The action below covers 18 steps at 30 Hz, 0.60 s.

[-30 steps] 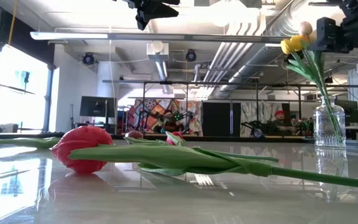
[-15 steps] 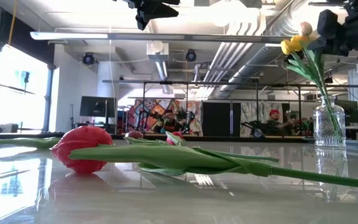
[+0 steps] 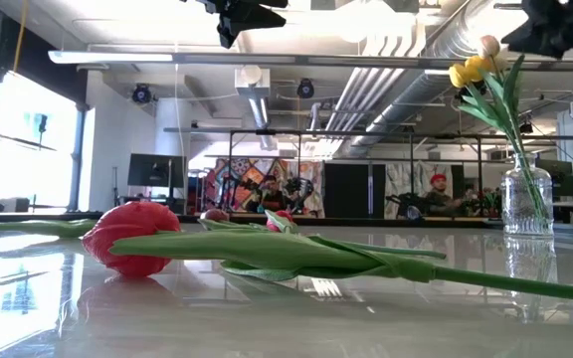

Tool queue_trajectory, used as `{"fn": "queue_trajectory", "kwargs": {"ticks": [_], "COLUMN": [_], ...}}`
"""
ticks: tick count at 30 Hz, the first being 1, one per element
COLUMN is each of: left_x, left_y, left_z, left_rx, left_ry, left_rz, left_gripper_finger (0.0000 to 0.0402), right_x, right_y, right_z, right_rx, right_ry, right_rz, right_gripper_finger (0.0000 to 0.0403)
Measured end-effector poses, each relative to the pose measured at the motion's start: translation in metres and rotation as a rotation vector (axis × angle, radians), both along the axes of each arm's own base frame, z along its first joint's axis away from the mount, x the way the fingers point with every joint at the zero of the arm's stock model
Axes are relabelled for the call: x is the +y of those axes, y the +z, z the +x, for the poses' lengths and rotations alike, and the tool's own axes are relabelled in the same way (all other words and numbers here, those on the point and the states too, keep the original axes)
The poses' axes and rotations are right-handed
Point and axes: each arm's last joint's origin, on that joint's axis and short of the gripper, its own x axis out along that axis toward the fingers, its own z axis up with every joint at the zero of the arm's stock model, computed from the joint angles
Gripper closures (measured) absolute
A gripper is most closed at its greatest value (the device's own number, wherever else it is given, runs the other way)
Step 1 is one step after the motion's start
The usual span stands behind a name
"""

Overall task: Sort flowers into vase by color
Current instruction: Put the white tulip into the transparent vase, then put the top red tulip into the yellow vase

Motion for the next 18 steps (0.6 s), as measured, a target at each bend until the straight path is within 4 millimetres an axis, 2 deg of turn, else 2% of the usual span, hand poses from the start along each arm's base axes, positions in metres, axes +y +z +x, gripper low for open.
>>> {"fn": "queue_trajectory", "kwargs": {"ticks": [10,18], "left_x": [0.0,0.0], "left_y": [0.0,0.0], "left_z": [0.0,0.0], "left_rx": [0.0,0.0], "left_ry": [0.0,0.0], "left_rz": [0.0,0.0], "left_gripper_finger": [0.0258,0.0258], "right_x": [0.001,0.002], "right_y": [0.02,0.016], "right_z": [-0.013,-0.009], "right_rx": [-0.035,-0.073], "right_ry": [0.015,0.11], "right_rz": [-0.029,0.003], "right_gripper_finger": [0.032,0.032]}}
